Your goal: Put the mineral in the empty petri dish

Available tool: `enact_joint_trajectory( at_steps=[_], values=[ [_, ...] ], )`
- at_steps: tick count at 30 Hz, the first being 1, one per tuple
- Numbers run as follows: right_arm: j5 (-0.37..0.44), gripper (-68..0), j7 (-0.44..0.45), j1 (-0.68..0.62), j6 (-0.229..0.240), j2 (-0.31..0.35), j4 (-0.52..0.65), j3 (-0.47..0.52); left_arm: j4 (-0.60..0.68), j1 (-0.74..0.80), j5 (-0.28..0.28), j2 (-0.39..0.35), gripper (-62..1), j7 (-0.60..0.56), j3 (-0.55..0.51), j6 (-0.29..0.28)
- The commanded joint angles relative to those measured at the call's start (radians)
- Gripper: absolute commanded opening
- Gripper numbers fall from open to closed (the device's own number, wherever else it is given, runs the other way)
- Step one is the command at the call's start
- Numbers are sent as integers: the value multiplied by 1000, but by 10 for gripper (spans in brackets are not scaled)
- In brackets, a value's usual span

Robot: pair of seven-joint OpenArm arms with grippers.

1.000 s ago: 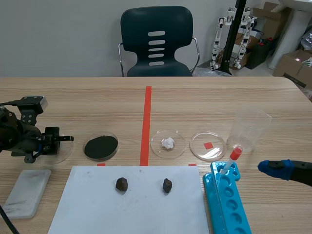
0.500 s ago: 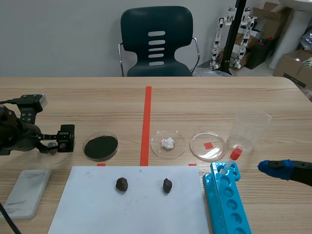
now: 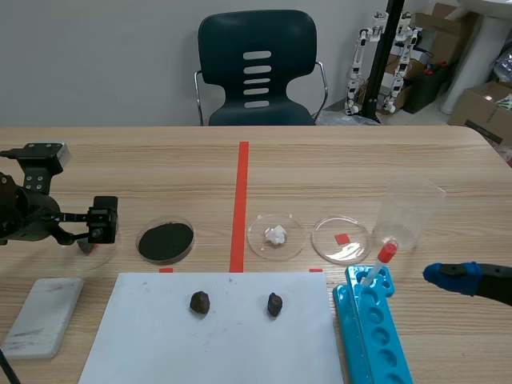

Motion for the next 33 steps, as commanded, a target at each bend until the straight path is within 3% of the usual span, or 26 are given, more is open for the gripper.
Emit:
enact_joint_trajectory(
  at_steps=[1,9,13,22,33],
  values=[
    [8,-22,11,3,0,3,14,5,41,13,-3,-21,14,-3,-3,5],
    [7,-22,11,3,0,3,14,5,193,120,34,-71,14,-39,-3,3],
    [7,-22,11,3,0,3,14,5,275,192,85,-73,14,-170,-3,-7],
    [7,-22,11,3,0,3,14,5,306,306,77,-72,14,-454,-3,-26],
    [7,-22,11,3,0,3,14,5,306,313,77,-72,14,-483,-3,-26]
  ],
)
